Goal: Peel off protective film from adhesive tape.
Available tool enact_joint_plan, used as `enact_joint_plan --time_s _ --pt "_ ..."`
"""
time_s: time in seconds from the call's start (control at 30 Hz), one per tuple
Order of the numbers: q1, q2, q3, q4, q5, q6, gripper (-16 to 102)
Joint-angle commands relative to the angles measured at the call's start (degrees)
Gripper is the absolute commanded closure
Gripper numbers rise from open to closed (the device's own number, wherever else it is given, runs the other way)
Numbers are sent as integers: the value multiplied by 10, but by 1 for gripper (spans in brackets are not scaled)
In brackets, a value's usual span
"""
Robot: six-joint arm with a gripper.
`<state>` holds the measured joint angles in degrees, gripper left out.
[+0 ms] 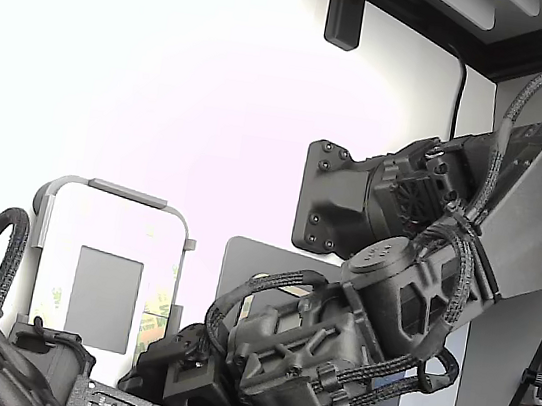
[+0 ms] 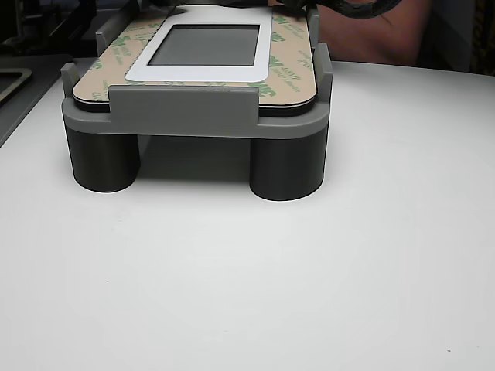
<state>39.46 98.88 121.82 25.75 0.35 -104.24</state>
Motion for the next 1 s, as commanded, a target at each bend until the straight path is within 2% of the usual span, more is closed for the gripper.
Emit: enact_joint_plan --time_s 0.0,0.97 --pt "-9 15 -13 2 1 -1 96" --pt "-10 24 -7 11 10 -9 96"
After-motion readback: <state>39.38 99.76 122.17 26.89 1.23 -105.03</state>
